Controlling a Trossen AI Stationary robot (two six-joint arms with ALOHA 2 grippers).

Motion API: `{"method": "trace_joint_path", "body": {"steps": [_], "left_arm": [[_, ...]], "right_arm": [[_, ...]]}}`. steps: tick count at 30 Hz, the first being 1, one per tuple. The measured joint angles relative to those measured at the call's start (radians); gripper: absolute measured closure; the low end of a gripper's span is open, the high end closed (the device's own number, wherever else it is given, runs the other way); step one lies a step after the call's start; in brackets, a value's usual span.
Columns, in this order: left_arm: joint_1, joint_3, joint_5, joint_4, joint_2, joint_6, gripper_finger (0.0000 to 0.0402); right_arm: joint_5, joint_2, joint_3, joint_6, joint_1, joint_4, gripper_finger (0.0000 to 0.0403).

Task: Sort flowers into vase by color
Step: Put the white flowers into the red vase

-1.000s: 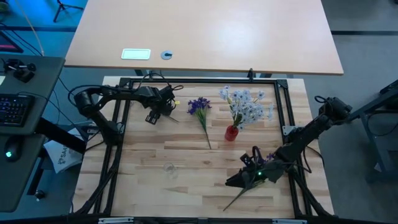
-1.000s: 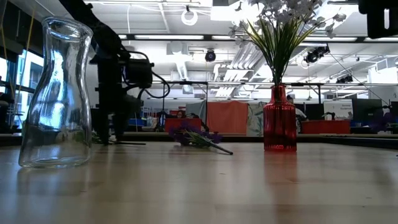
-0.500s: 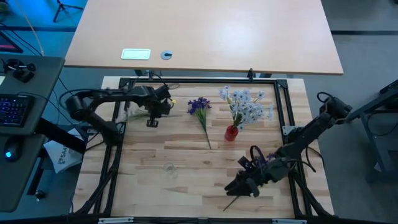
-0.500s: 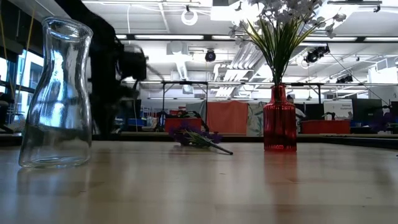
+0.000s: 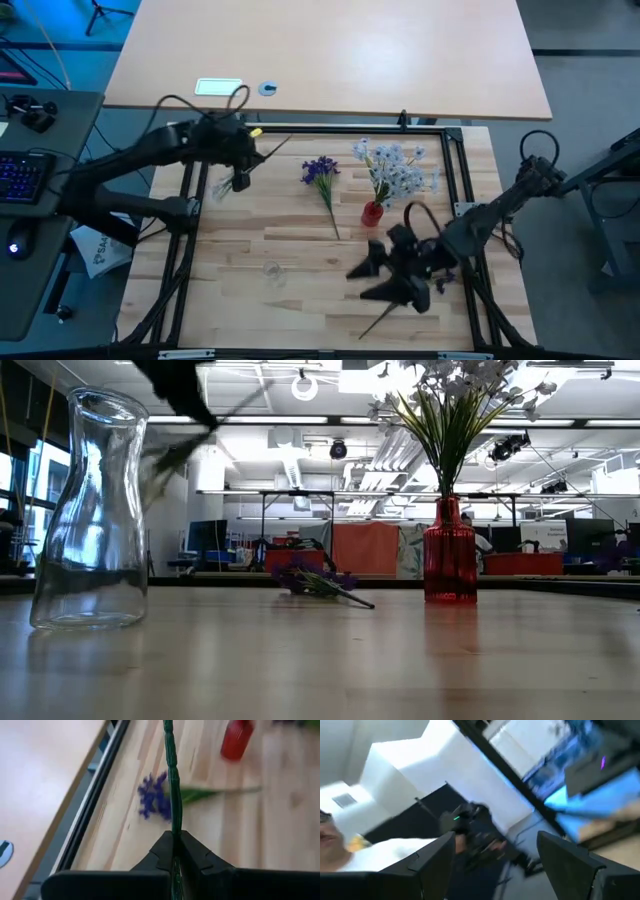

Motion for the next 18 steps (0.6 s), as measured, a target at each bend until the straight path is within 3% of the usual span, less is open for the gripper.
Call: {"method": "trace_joint_path", "body": {"steps": [4,10,14,18], "left_arm": [[-0.118,0.120,0.014,-0.001,-0.003,-0.286,0.0401],[-0.249,0.188,0.206,0.179,0.006,-0.717,0.0402],[-0.298,0.190,0.213,0.286,0.007,-0.885,0.0401],[-0.310,0.190,0.213,0.309,0.032,-1.018,0.0401]], "right_arm": [[-0.013,0.000,0.146,-0.172,-0.078,-0.153,0.0128],[0.059,0.072,0.425,-0.440,-0.187,-0.617,0.0128],[0.164,0.202,0.631,-0.737,-0.219,-0.908,0.0128],[0.361,0.332,0.814,-1.025,-0.229,-1.058,0.0128]]}}
